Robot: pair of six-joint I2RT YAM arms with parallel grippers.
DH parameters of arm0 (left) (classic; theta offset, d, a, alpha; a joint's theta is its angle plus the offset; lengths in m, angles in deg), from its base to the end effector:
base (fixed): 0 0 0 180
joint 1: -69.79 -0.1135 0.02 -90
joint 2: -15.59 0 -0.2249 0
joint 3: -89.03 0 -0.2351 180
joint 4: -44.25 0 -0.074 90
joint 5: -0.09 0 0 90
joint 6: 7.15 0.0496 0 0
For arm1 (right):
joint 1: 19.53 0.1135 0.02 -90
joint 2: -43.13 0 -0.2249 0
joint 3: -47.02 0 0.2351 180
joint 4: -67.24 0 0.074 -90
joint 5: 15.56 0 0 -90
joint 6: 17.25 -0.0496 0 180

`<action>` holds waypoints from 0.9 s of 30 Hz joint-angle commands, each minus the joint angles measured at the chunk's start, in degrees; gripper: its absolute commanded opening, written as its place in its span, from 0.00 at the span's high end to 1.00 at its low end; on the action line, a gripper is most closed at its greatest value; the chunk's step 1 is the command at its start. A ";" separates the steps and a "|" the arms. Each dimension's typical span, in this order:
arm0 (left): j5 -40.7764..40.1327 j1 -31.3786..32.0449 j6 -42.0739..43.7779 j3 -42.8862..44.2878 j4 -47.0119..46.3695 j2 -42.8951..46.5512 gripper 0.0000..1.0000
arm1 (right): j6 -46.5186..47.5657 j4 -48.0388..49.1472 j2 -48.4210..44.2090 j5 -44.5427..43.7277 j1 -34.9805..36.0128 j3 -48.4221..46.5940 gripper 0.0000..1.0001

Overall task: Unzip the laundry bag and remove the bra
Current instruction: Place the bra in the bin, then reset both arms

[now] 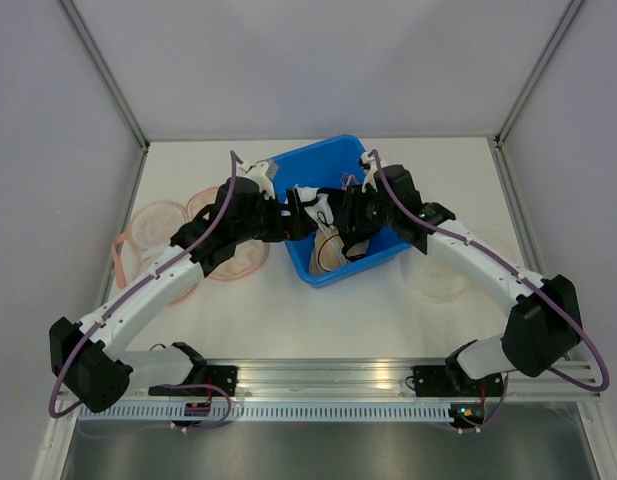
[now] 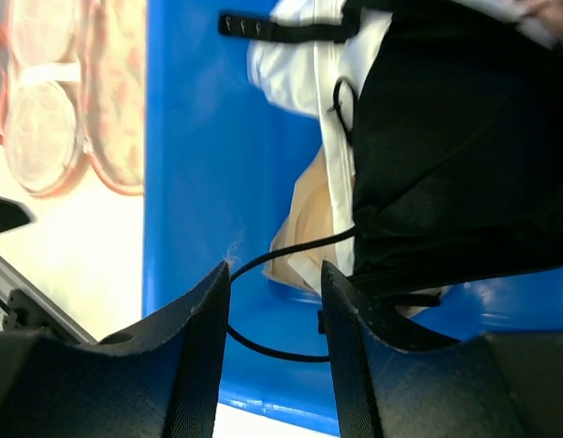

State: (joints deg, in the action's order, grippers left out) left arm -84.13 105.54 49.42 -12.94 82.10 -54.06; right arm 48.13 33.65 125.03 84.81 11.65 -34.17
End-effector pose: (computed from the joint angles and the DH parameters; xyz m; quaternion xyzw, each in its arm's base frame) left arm 0.2258 -0.1687 0.2979 0.0429 0.8619 -0.3216 0.3897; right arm 0.2733 0.1758 0.2640 -0.0925 0.8767 0.2883 0.3738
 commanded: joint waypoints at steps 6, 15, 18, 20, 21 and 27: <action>2.04 -0.15 -1.99 -0.58 -3.03 1.97 0.01 | -3.77 8.17 11.68 -5.97 6.35 2.69 0.51; 2.57 -0.15 -1.38 -0.75 -2.77 4.25 0.01 | -2.80 2.91 10.13 -13.09 7.14 0.14 0.51; 3.27 -0.15 -0.94 -0.75 -2.51 5.57 0.01 | -3.06 0.71 3.19 -13.01 7.14 0.49 0.48; 3.71 -0.15 -0.85 -0.75 -2.33 6.45 0.01 | -3.24 0.70 -1.46 -11.00 7.23 2.68 0.38; 3.97 -0.15 -0.85 -0.84 -2.33 7.41 0.01 | -3.24 1.05 -2.97 -9.07 7.14 4.43 0.33; 7.75 -0.15 -0.59 -1.45 -2.42 11.45 0.01 | -4.55 -0.35 -15.53 -9.49 7.41 8.31 0.02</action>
State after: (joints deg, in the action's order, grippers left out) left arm -79.93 105.54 49.18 -13.82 81.23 -45.47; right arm 44.68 34.74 114.00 75.11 18.78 -27.99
